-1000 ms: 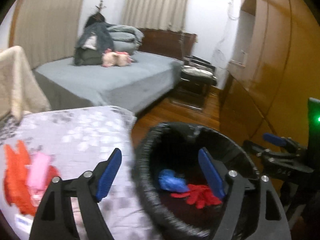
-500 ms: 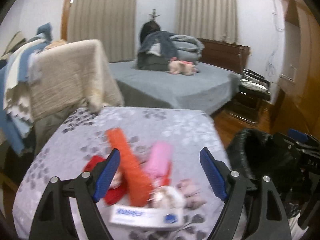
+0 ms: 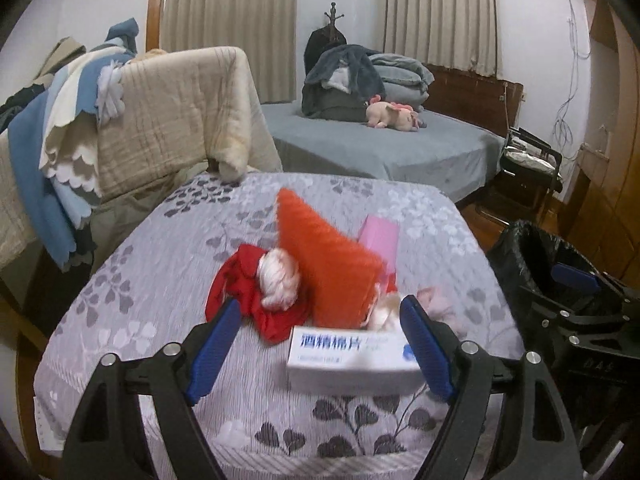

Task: Collect trash
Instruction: 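Move both tools back over the items on the table, then grasp the white Alcohol Pads box with the left tool while the right tool grasps the pink knotted cloth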

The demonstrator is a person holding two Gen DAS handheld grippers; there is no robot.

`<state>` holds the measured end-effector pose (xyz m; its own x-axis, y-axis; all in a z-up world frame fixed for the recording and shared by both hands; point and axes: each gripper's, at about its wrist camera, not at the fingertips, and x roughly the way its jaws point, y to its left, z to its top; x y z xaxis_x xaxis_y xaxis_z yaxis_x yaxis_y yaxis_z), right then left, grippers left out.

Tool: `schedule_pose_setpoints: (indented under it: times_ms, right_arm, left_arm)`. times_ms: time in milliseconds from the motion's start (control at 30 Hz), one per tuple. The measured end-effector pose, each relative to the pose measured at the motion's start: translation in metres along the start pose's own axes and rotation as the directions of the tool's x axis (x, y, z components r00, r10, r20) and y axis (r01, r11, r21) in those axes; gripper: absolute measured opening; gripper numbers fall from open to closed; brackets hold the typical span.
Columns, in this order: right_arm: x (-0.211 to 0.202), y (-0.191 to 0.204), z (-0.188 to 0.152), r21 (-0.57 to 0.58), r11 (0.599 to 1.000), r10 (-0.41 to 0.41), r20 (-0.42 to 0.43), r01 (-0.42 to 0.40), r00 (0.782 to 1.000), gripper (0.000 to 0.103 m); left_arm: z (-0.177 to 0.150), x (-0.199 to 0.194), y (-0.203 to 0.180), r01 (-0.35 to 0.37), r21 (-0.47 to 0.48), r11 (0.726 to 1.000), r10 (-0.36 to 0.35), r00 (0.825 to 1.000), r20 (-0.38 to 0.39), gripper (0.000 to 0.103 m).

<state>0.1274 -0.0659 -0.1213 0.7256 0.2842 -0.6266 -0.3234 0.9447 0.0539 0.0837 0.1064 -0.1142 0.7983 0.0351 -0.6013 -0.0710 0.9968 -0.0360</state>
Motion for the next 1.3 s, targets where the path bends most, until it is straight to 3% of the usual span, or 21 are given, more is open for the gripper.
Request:
schedule_pose_setpoints:
  times_ms: [500, 767, 1300]
  right_arm:
    - [-0.005, -0.021, -0.005, 0.019, 0.998, -0.055, -0.001, 0.055, 0.998, 0.092]
    - [-0.004, -0.026, -0.007, 0.026, 0.998, -0.06, -0.005, 0.06, 0.998, 0.092]
    - [0.008, -0.005, -0.01, -0.015, 1.0, -0.025, -0.035, 0.025, 0.999, 0.092]
  left_arm:
    - [-0.025, 0.016, -0.042, 0.067, 0.018, 0.998, -0.066, 0.996, -0.065, 0.082]
    - [-0.032, 0.028, -0.05, -0.012, 0.056, 0.998, 0.017, 0.997, -0.077, 0.083]
    - [-0.038, 0.023, 0.005, -0.118, -0.001, 0.993, 0.117, 0.986, -0.123, 0.084]
